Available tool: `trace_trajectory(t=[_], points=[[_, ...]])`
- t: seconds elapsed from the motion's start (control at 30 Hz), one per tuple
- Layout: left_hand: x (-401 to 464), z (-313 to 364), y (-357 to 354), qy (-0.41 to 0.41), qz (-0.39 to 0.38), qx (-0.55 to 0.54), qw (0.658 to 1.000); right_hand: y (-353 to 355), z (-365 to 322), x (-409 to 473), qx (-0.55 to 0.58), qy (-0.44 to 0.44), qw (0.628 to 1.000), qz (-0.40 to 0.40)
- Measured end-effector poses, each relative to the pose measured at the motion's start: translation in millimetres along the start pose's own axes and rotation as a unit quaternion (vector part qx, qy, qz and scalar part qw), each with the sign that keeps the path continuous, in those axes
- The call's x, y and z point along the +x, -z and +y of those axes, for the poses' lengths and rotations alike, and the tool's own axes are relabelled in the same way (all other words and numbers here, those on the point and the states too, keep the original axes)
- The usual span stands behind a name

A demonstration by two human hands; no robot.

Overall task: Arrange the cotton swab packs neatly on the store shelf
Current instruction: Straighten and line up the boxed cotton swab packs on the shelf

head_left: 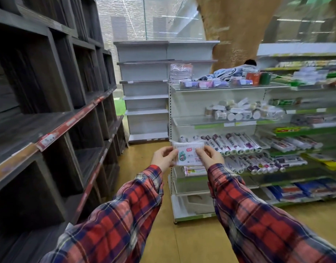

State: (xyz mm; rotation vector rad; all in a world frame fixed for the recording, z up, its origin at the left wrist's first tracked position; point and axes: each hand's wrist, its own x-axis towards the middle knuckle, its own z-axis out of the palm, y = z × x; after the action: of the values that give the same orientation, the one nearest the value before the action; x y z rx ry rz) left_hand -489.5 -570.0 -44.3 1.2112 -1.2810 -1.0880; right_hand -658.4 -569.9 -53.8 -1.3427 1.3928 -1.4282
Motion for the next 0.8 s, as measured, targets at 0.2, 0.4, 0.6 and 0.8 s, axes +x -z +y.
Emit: trace_trajectory(t=[0.2,0.4,0.6,0.8], points=[[44,-11,-40,0.010,0.001,-0.012,1.000,26,24,50,-0.010,-0.009,1.000,-0.003],[82,-12,-65,0.015,-0.009,-0.016,1.000,42,33,92,-0.028,-0.011,1.000,-0.005],[128,-19,-79,0.006,-0.002,-0.010,1.000,44,48,134,-0.013,-0.032,0.999,0.010],[186,-28,-96,0.003,-0.020,-0.047,0.999,40,57,183,-0.027,-0.039,0.999,0.022]])
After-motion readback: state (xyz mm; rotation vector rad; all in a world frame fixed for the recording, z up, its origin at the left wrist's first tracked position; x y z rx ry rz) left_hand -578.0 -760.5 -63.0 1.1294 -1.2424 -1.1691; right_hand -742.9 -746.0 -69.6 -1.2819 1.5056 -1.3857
